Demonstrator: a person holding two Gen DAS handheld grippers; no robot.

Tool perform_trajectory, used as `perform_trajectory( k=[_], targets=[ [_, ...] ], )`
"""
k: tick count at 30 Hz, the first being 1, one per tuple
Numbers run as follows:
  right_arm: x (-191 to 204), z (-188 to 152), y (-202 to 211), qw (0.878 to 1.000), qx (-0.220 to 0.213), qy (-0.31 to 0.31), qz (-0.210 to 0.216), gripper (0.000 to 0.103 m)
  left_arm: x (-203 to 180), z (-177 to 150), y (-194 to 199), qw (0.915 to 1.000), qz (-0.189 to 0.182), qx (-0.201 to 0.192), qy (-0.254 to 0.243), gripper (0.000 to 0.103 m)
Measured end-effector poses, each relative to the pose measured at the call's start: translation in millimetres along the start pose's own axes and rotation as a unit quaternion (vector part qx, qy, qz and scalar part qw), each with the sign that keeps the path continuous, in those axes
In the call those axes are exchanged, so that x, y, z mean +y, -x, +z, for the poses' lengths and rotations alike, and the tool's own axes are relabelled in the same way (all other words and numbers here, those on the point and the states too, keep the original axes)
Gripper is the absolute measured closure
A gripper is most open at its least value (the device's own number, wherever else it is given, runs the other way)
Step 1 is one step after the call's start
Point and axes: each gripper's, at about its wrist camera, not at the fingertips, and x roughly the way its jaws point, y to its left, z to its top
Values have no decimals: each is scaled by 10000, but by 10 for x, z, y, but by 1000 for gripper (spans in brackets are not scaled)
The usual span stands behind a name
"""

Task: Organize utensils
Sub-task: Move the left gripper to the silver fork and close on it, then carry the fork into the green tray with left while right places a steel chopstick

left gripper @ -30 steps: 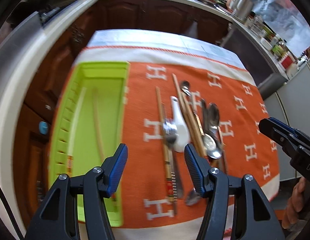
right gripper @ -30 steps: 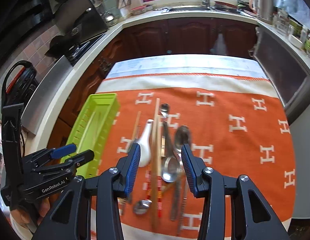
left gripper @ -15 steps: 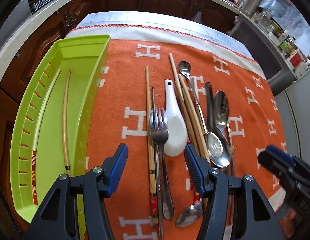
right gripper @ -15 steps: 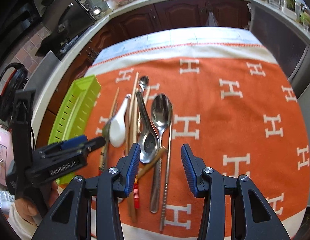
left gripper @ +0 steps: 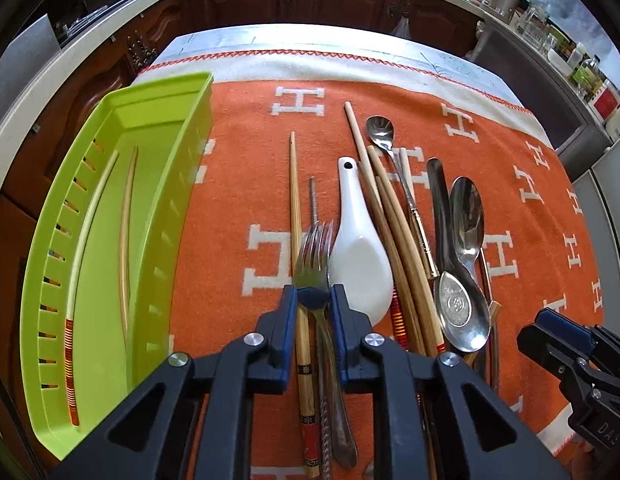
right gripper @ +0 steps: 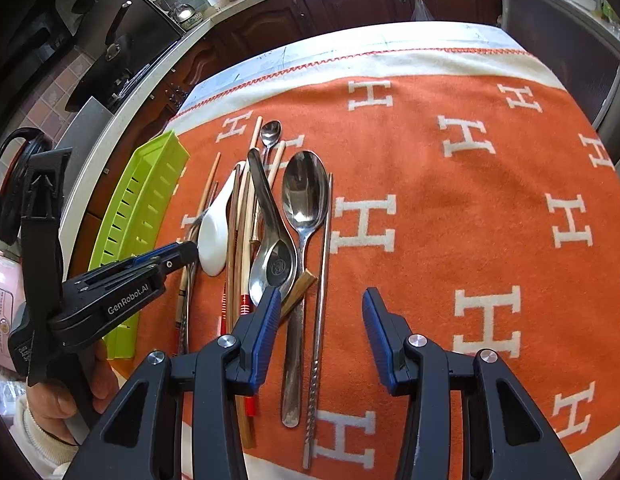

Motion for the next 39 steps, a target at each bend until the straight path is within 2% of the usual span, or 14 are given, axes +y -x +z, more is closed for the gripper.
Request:
perform_trajectory(
  k=[5,19,26,30,33,39],
  targets=[
    [-17,-37,-45,10000,33,-32,15,60,141,-17,21,9989,-396,-7,237,97],
    [-47,-92,-184,9996,174,-229,77,60,222,-45,162,9970,-721,-122,260,103],
    [-17,-77,-233,9996,227,-179,61,73,278,-37,380,9948,-932,-229,326,103],
    [37,-82,-303,9996,263,-51,-100,83,354,-29,495,9929,-1068,-256,462,103],
    [107,-70,-335,9990,250,145,-345,87,383,-16,562,9927,-1049,-296,509,103],
    [267,-92,-373,9947,199,601,-805,87,408,-52,515,9939,-943,-218,535,103]
  ],
)
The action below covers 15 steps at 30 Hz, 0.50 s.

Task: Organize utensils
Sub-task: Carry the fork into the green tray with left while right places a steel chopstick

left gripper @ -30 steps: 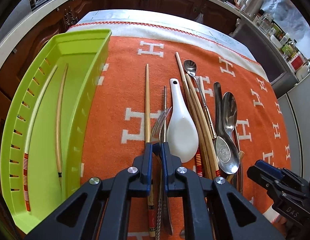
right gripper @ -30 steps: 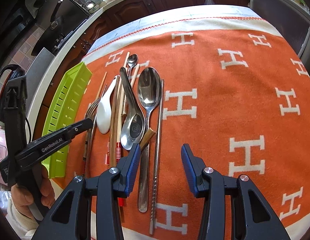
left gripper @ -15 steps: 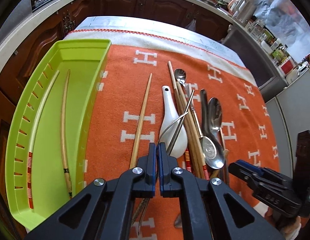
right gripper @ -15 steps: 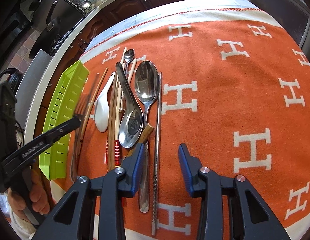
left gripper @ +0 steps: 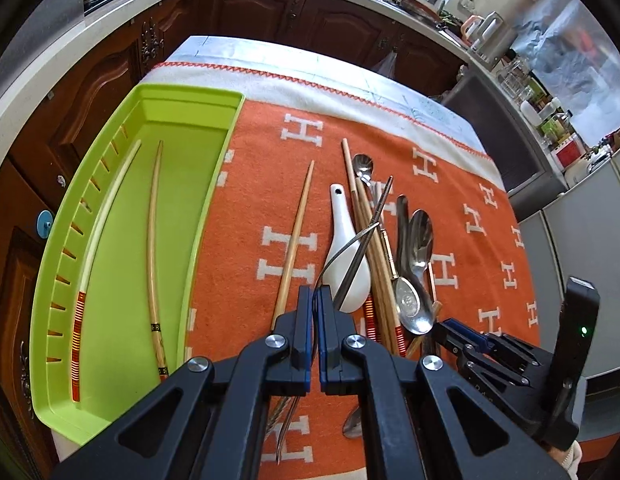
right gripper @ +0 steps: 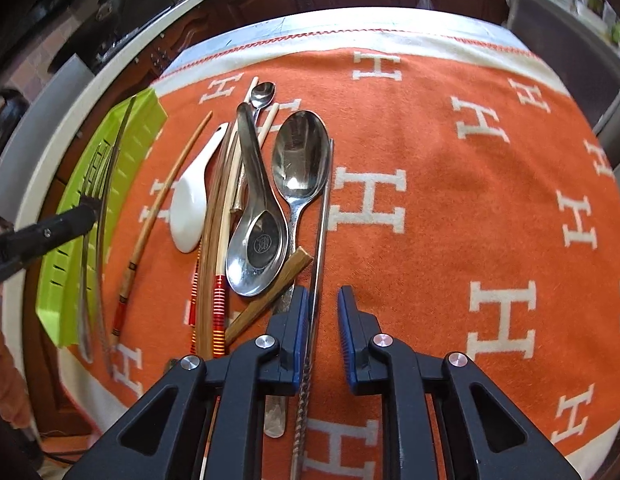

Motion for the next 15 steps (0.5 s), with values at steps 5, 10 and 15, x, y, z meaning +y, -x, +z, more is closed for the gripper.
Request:
perform_trajectory(
  k=[5,10,15],
  targets=[
    [112,-47,-1,9989,-101,299,-343,87,47,-41,-203,9995,258,154,41,103],
    [111,-73,8,9981,-198,246,-533,97,81,-99,-384,9976,670,142,-45,103],
    [-12,-66,32,9990,-251,-194,-330,98,127,-39,-451,9971,757,-48,51,103]
  ],
)
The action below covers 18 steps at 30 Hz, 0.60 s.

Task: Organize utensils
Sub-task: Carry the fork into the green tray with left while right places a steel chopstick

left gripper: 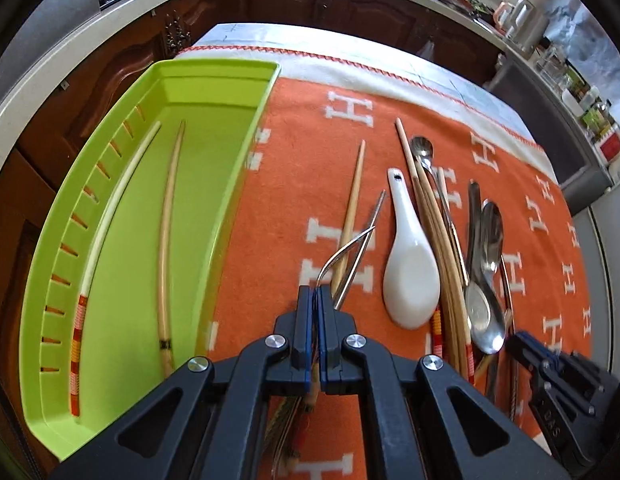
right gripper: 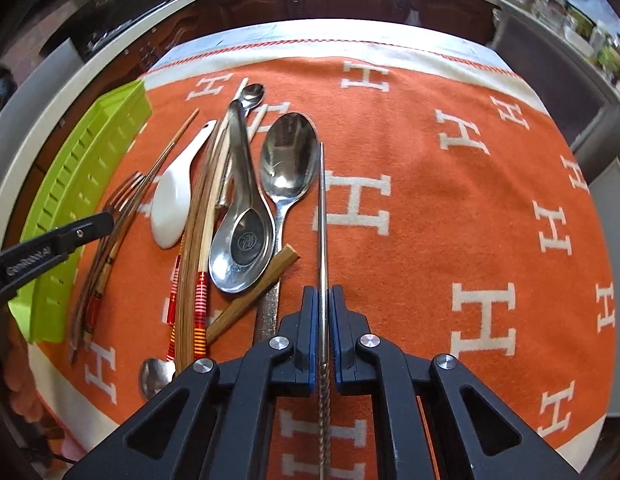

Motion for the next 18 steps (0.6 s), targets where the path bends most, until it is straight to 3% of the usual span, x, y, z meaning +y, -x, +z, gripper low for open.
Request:
perform_trajectory(
  k=[8,12,18],
  targets=[
    [-304,24,112,9962,-114,-802,312,98,-48,109,72,9996,-154,-118,181,103],
    [-409,77,247,9908,-201,-1125,731,98,-71,149,202,9994,-244,-116,228,103],
    [-275,226,488,9836,-193,-1091,1421,98,31,214,579,9983,-396,-232,358,103]
  ],
)
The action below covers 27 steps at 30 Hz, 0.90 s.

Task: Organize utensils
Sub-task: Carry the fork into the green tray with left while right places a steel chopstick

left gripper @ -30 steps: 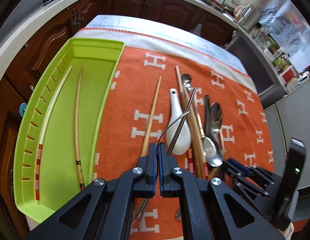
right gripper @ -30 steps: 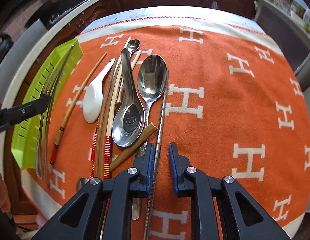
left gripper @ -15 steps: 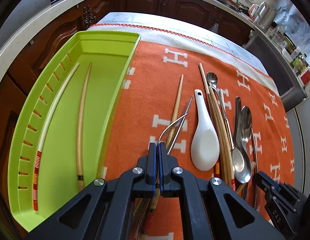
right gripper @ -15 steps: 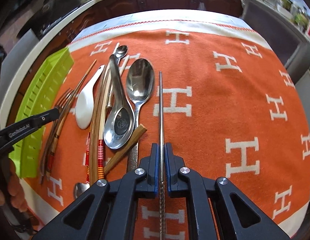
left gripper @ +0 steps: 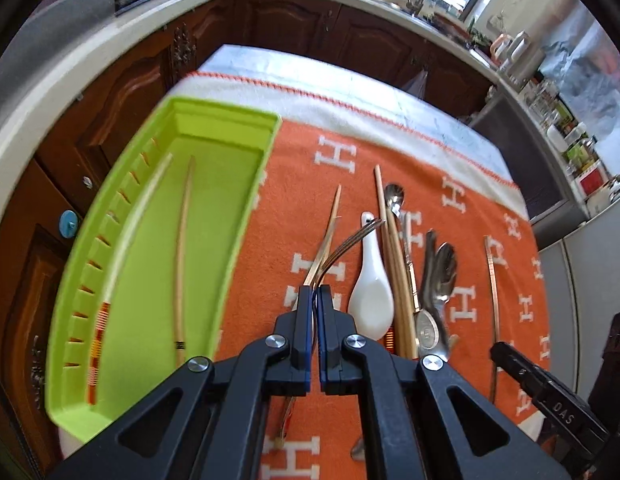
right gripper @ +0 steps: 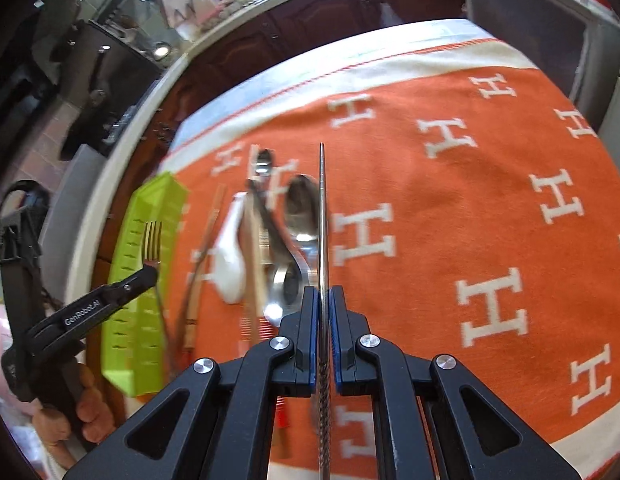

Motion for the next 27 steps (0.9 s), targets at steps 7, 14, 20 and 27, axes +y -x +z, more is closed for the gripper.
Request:
perform_trajectory(
  k=[7,14,20,27],
  targets=[
    [637,165,29,9975,208,428,522,98,251,158,516,9987,265,-430,77,103],
    [1451,261,-189,9912,471,785,961,98,693,280,670,9973,436,-470,354,100],
    [1991,343,-537,9865,661,801,1263,98,914,355,504,9966,668,-321,363,103],
    [2274,432,-1045,9845,1051,649,1246,98,1200,360,23,9958,708,173,547,102]
  ],
)
